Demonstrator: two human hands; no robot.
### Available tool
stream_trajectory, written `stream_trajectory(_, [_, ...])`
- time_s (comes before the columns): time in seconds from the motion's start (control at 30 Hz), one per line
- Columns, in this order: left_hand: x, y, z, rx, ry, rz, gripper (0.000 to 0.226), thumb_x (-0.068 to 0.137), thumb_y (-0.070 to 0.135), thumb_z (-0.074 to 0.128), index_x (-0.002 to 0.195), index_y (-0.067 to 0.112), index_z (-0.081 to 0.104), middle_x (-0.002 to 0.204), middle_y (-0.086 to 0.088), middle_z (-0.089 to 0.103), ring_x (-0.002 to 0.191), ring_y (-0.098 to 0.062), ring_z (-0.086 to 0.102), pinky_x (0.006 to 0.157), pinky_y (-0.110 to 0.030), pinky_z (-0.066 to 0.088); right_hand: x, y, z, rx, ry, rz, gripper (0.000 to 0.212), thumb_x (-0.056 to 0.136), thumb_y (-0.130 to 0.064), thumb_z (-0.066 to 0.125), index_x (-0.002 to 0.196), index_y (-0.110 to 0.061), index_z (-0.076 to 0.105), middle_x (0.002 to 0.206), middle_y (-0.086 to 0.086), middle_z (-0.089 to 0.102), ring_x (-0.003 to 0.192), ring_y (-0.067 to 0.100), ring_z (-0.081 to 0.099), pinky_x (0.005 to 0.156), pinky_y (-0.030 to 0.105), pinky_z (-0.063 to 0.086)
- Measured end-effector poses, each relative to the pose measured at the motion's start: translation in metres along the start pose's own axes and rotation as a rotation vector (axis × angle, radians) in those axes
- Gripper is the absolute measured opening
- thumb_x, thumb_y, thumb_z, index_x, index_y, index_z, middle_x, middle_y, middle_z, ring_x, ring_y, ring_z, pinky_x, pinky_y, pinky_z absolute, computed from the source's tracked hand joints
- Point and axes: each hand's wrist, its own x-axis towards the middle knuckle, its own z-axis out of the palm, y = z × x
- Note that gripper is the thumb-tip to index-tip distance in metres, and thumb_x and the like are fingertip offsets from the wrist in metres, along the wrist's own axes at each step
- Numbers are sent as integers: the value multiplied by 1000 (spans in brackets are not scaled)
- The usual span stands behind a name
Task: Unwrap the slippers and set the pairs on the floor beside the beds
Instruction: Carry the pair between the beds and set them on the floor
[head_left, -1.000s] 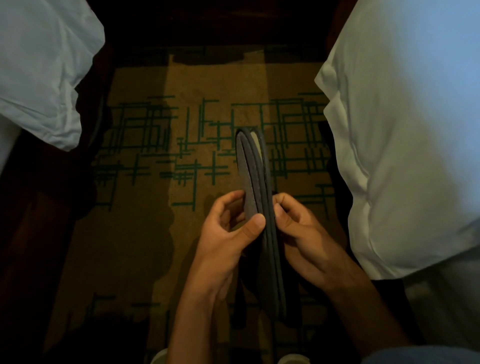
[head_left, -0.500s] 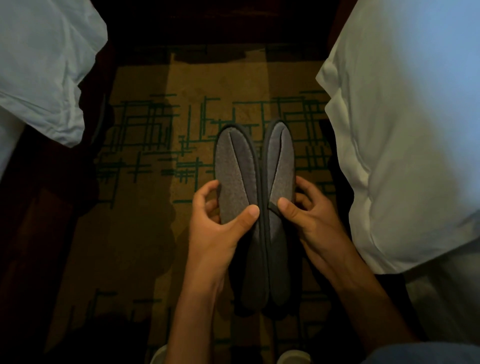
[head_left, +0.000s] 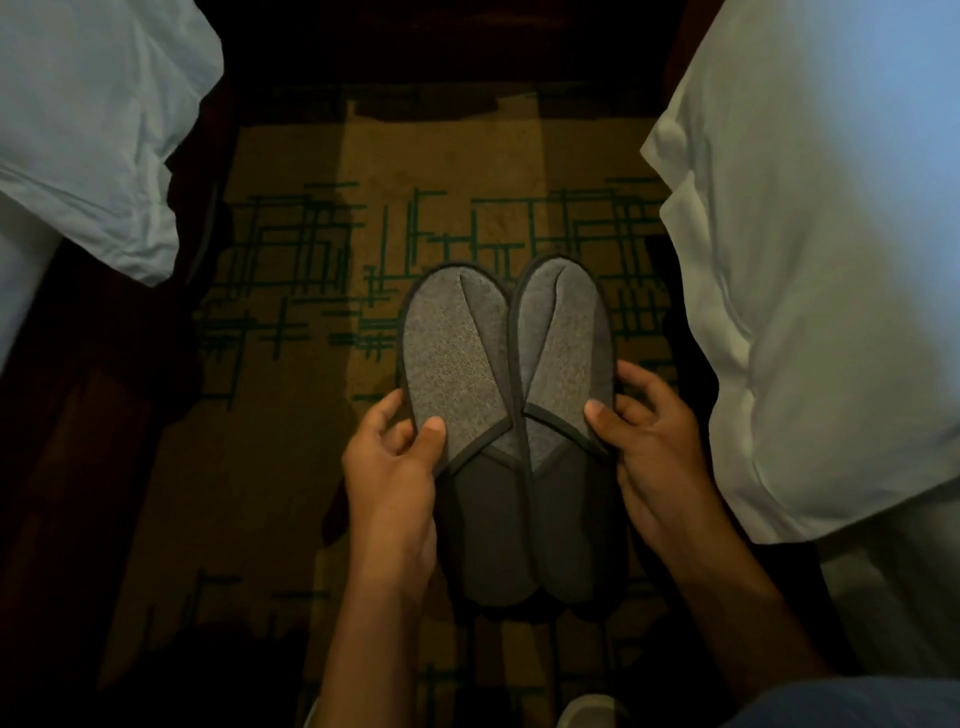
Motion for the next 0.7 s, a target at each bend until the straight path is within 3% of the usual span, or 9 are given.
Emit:
stream_trajectory(0.1, [-1,1,-2,-14,4,-38,34,96,-5,55,100,29,59,80,14,79,83,-6,76,66,-19,60,2,5,-1,-31,21,13,49,90,3,63,135,-15,53,115,8,74,99,20,74,76,32,61])
stream_trajectory(0.2, [-3,-3,-4,-27,37,-69,27,95,-6,56,100,20,62,89,2,78,91,-18,74,75,-29,57,7,9,-1,-57,27,16,45,92,3,60,131,-18,55,114,8,73,99,20,74,75,31,60])
stream_trajectory(0.53, [1,-26,-13,-47,159,-184,30,94,-5,59,86,24,59,67,7,76,78,-13,71,71,-29,56,40,11,-11,-181,41,-25,38,89,-3,66,114,-32,63,116,12,72,100,22,73,82,38,60])
stream_trajectory(0.63, [2,-34,-14,-39,176,-248,18,93,-3,61,86,13,60,83,-10,71,89,-27,66,89,-47,54,49,8,-11,-274,6,-32,40,86,-9,70,101,-45,65,107,4,77,94,19,75,77,37,61])
stream_trajectory(0.7, [1,-41,-15,-17,204,-287,11,92,0,63,88,9,60,91,-15,64,89,-28,60,88,-48,52,56,6,-9,-329,-17,-30,41,85,-9,71,97,-47,67,94,-1,80,86,15,77,69,32,61])
